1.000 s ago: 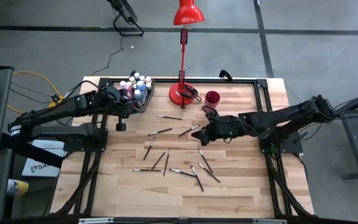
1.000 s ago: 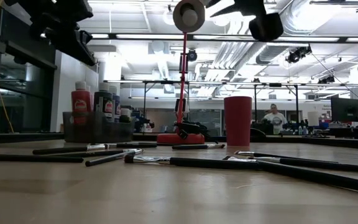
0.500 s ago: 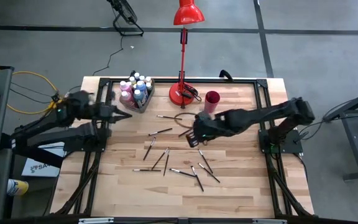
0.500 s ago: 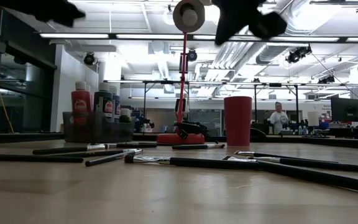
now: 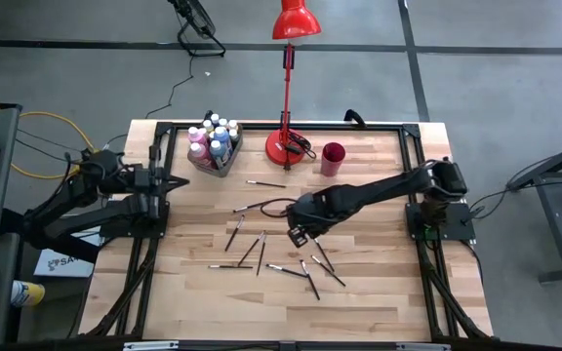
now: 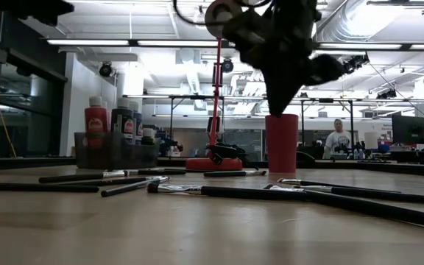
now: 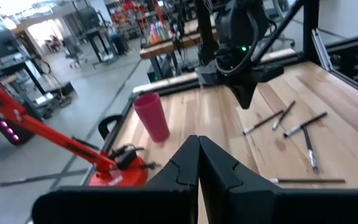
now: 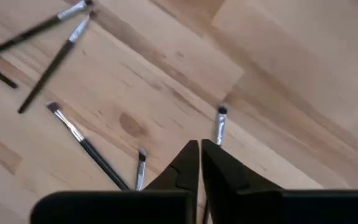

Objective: Pick & Place Paint Supplies
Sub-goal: Put the paint brush into the cup

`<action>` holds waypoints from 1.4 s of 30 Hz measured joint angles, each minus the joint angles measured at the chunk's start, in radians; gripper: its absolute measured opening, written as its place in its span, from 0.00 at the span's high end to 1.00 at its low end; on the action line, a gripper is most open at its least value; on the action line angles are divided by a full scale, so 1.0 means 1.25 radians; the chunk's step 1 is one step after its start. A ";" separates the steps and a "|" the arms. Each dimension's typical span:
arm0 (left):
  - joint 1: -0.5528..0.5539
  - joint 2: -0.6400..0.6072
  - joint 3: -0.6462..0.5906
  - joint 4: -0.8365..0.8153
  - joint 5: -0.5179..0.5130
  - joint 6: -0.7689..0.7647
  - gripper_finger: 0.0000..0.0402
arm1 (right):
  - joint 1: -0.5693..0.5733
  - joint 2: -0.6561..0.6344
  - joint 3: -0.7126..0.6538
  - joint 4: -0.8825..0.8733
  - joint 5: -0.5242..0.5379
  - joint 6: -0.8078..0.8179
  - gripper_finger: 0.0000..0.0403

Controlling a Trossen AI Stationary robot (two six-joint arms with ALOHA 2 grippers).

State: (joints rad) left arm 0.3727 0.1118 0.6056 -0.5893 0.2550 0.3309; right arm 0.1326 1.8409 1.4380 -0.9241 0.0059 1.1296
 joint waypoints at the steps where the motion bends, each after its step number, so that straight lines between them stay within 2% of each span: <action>1: 0.000 -0.001 0.000 -0.012 0.000 0.000 1.00 | -0.004 0.010 0.000 0.001 -0.007 -0.006 0.94; 9: 0.000 -0.001 0.000 -0.035 0.006 0.000 1.00 | -0.020 0.075 -0.001 0.007 0.012 -0.026 0.67; 14: 0.000 -0.001 0.000 -0.036 0.008 0.003 1.00 | -0.013 0.123 -0.001 0.008 0.005 -0.025 0.59; 29: 0.000 -0.001 0.000 -0.058 0.009 0.003 1.00 | -0.019 0.183 0.001 0.007 0.009 -0.004 0.66; 35: 0.000 -0.001 0.000 -0.058 0.009 0.003 1.00 | -0.014 0.203 0.003 0.029 -0.019 -0.006 0.68; 42: 0.000 -0.001 0.000 -0.058 0.009 0.003 1.00 | -0.004 0.205 0.002 0.031 -0.024 0.021 0.79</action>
State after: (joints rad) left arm 0.3729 0.1104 0.6056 -0.6613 0.2657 0.3342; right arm 0.1279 2.0978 1.4404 -0.8858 -0.0246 1.1559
